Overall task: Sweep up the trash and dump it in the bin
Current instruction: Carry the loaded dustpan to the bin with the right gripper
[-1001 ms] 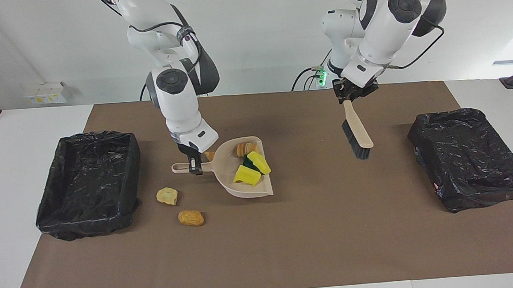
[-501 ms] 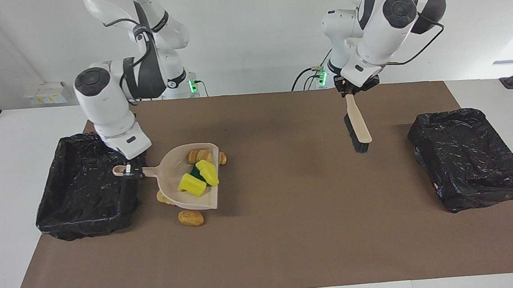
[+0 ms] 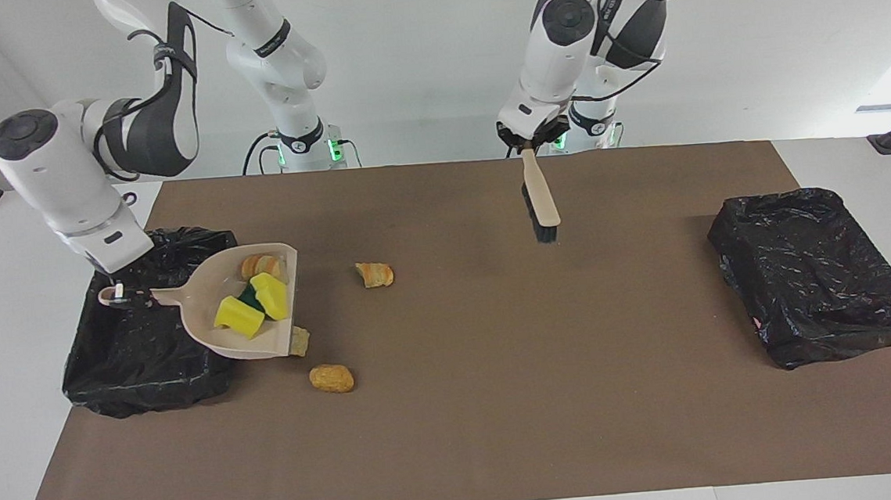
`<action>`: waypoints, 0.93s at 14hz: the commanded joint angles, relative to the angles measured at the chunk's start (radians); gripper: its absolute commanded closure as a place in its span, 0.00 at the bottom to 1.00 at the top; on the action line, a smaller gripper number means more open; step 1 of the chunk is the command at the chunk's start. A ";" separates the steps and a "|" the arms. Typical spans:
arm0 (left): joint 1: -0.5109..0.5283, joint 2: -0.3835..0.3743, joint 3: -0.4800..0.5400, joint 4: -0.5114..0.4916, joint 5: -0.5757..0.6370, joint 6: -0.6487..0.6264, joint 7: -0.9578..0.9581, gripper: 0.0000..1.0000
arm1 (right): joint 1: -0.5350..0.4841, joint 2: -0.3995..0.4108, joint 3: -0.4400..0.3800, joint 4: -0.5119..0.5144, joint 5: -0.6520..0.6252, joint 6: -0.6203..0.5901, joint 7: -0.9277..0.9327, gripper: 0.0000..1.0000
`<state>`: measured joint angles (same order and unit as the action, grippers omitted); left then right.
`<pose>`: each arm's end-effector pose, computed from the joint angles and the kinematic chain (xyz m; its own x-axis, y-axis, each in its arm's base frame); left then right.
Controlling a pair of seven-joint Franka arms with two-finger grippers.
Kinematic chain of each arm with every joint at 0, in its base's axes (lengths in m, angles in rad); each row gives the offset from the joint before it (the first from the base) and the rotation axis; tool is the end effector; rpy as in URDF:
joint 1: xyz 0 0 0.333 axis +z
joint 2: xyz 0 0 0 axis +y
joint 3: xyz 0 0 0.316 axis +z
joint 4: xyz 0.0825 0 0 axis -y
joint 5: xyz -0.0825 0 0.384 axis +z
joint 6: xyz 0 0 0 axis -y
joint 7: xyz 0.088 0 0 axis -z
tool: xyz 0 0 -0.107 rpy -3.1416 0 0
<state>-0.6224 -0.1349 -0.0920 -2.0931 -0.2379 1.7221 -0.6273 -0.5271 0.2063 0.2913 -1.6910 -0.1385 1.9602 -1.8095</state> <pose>0.3533 -0.3368 0.4658 0.9492 -0.0241 -0.3136 -0.0164 -0.9995 0.0272 0.6066 -0.1680 0.4843 -0.0405 0.9954 -0.0873 0.9976 0.0451 0.0516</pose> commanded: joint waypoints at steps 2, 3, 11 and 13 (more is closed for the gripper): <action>-0.135 0.080 0.020 -0.094 -0.067 0.259 -0.139 1.00 | -0.044 -0.001 -0.062 0.022 -0.054 -0.023 -0.112 1.00; -0.160 0.096 0.020 -0.104 -0.090 0.290 -0.143 1.00 | -0.044 -0.004 -0.082 0.022 -0.102 -0.018 -0.110 1.00; -0.171 0.113 0.021 -0.180 -0.110 0.297 -0.052 1.00 | -0.011 -0.022 -0.080 0.013 -0.505 -0.029 0.094 1.00; -0.172 0.124 0.021 -0.191 -0.110 0.300 -0.040 1.00 | 0.008 -0.030 -0.077 0.010 -0.578 -0.059 0.104 1.00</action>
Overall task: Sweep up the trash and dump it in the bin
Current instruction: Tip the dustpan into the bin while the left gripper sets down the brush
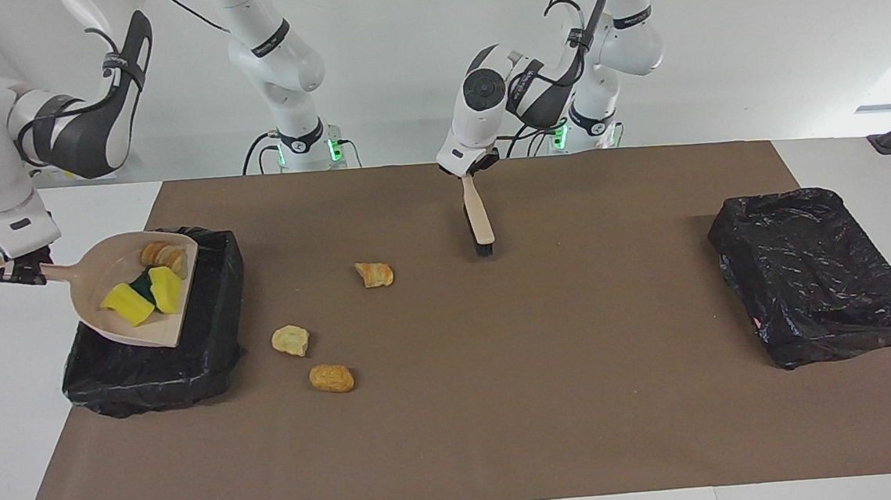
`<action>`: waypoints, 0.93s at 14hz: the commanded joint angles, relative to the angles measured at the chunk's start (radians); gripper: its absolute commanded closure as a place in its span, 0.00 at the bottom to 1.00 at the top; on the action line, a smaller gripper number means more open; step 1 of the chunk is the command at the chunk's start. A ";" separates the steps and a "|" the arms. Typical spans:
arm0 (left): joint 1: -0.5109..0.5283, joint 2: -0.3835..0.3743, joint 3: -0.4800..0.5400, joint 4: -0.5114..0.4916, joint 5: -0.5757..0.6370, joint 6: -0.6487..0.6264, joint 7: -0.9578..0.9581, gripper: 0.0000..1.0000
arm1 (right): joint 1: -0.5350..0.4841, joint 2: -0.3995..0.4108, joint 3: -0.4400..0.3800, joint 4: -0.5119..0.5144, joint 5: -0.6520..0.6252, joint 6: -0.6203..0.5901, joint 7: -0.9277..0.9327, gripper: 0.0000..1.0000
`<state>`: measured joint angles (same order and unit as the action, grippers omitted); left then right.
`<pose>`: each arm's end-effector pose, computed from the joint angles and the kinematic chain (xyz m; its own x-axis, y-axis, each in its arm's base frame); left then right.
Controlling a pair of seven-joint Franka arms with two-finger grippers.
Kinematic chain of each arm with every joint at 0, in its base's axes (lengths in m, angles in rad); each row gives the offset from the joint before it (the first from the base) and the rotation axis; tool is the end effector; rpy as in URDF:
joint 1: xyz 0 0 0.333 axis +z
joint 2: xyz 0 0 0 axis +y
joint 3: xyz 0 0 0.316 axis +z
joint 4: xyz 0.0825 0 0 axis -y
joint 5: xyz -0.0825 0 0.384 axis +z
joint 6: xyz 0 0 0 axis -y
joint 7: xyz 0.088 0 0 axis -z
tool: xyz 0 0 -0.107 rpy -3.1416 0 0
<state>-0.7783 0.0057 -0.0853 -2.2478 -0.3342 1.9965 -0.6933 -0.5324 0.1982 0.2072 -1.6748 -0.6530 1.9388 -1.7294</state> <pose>0.3059 -0.3888 0.3471 0.9282 0.0033 -0.3721 0.0125 -0.9997 0.0223 0.5830 -0.2503 0.5042 -0.0629 0.8377 -0.5425 0.9966 0.0239 -0.0787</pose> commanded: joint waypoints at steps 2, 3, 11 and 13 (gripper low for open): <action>-0.015 -0.013 0.015 -0.036 -0.014 0.039 0.021 1.00 | 0.025 -0.025 0.008 -0.006 -0.105 -0.069 0.045 1.00; -0.015 -0.010 0.016 -0.038 -0.014 0.042 0.020 1.00 | 0.026 -0.029 0.009 -0.008 -0.118 -0.092 0.047 1.00; 0.066 -0.009 0.024 0.042 -0.011 -0.033 0.018 0.00 | 0.123 -0.074 0.009 -0.033 -0.286 -0.146 0.086 1.00; 0.129 0.000 0.025 0.124 0.001 -0.126 0.020 0.00 | 0.140 -0.083 0.009 -0.037 -0.336 -0.146 0.086 1.00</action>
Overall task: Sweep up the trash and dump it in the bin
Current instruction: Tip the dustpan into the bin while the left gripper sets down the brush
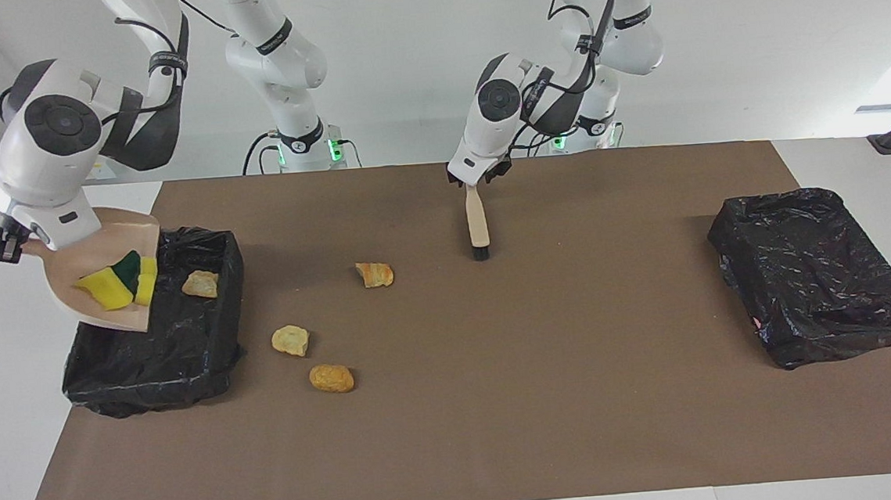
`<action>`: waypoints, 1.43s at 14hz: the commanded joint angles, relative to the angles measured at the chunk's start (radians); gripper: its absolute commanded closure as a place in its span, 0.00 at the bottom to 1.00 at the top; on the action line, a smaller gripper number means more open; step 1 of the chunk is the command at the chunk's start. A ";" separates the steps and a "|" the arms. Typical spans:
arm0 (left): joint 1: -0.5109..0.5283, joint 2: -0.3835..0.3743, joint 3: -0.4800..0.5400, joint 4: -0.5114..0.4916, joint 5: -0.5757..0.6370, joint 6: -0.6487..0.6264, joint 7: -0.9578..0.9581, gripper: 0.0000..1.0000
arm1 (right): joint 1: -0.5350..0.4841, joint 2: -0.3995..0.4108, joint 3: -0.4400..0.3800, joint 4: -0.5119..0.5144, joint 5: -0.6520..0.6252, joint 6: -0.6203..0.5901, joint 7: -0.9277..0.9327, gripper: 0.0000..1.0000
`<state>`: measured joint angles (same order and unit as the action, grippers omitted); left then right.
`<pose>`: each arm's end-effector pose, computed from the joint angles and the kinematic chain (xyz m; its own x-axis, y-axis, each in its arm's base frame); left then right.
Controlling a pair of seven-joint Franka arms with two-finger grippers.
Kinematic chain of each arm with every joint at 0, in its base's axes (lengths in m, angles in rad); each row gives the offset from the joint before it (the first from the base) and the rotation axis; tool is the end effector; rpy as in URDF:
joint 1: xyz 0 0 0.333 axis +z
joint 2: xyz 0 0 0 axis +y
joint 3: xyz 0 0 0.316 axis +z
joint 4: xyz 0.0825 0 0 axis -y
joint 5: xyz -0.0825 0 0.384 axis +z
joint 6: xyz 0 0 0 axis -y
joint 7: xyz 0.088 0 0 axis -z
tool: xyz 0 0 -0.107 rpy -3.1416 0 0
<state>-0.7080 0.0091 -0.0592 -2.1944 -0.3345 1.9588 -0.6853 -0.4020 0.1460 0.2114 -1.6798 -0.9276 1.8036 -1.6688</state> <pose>0.3489 -0.3664 0.3655 0.9270 0.0700 -0.3686 0.0915 -0.9949 0.0413 0.5880 -0.1896 0.5400 -0.1732 0.6469 -0.7426 0.9825 0.0608 -0.1762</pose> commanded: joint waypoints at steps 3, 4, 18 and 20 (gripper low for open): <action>0.137 -0.026 -0.001 0.116 0.061 -0.095 0.015 0.00 | 0.037 -0.039 0.005 -0.043 -0.135 -0.010 0.049 1.00; 0.153 -0.029 -0.001 0.126 0.089 -0.095 0.015 0.00 | 0.037 -0.049 0.006 -0.055 -0.145 -0.007 0.052 1.00; 0.640 -0.087 0.001 0.197 0.221 -0.140 0.782 0.00 | 0.023 -0.111 0.005 -0.063 0.387 -0.020 0.075 1.00; 0.677 -0.083 0.002 0.229 0.221 -0.141 0.863 0.00 | 0.031 -0.112 0.006 -0.066 0.462 -0.009 0.183 1.00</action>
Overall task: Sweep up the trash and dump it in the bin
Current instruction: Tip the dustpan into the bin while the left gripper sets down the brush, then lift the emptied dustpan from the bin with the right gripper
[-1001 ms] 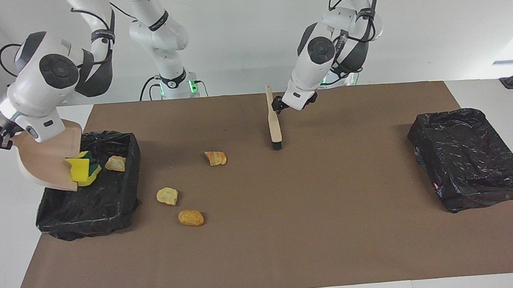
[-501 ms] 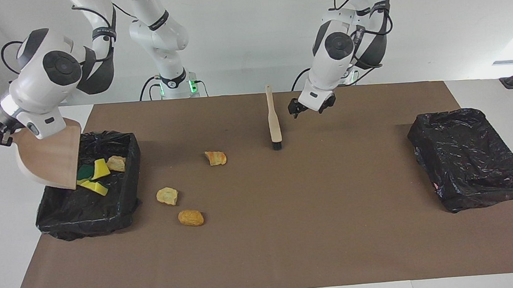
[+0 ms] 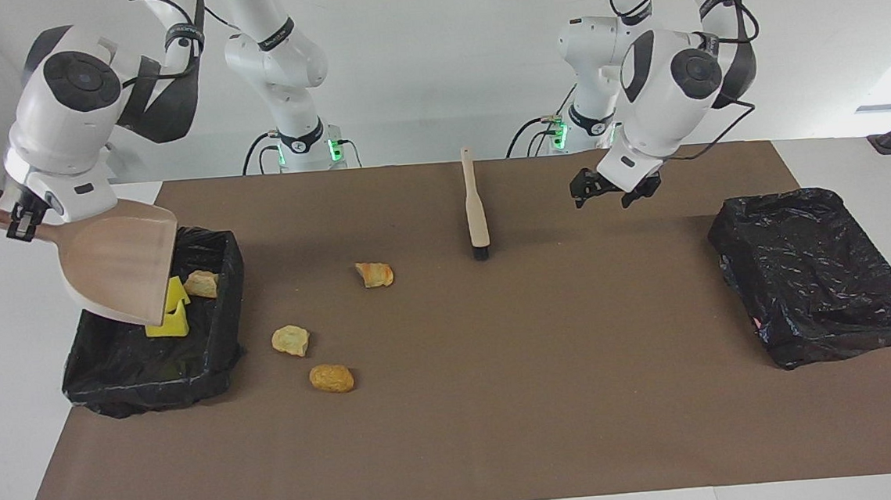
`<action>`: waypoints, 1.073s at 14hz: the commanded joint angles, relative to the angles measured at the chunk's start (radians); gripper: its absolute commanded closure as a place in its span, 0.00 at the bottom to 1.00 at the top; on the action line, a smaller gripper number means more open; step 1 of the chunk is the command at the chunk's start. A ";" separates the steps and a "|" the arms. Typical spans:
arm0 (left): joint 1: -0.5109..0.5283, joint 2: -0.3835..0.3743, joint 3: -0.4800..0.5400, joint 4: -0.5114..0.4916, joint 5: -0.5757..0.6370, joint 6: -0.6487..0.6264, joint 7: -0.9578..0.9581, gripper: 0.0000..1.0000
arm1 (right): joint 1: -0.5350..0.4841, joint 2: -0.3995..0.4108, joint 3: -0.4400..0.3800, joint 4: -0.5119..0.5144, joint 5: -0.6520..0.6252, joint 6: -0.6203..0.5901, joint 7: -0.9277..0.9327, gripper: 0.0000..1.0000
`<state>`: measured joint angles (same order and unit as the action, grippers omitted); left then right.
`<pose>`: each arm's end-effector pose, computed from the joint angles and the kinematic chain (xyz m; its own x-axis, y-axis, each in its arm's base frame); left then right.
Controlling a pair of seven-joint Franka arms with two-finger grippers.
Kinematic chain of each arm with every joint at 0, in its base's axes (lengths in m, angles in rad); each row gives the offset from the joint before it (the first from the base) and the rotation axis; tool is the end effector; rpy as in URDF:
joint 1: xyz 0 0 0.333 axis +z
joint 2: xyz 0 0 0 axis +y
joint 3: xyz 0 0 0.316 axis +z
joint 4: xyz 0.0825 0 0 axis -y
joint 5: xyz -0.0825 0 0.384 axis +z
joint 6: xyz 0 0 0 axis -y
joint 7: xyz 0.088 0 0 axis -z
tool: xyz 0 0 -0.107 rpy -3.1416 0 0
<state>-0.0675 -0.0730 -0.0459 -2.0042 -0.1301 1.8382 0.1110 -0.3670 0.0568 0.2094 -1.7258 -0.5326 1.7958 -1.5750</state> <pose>0.5210 -0.0702 0.4818 0.9789 -0.1874 -0.0813 -0.1762 -0.9760 0.1279 0.5702 -0.1369 0.5496 0.0274 0.8734 -0.4863 0.9990 -0.0405 -0.0165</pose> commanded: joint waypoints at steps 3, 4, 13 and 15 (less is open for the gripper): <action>0.037 -0.017 0.011 0.138 0.044 -0.118 0.082 0.00 | 0.032 -0.022 0.010 -0.021 0.149 -0.006 0.350 1.00; 0.037 -0.016 0.017 0.194 0.046 -0.185 0.078 0.00 | 0.052 -0.021 0.010 -0.020 0.155 -0.013 0.413 1.00; 0.037 -0.041 0.029 0.349 0.124 -0.300 0.041 0.00 | 0.267 -0.011 0.010 -0.018 0.429 -0.102 1.275 1.00; 0.028 -0.037 0.024 0.354 0.157 -0.298 0.039 0.00 | 0.353 0.014 0.010 -0.014 0.445 -0.095 1.427 1.00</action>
<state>-0.0313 -0.1192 -0.0189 -1.6682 -0.0155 1.5510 0.1630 -0.0708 0.0596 0.2226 -1.7369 -0.1219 1.7060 -0.2787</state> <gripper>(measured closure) 0.000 0.692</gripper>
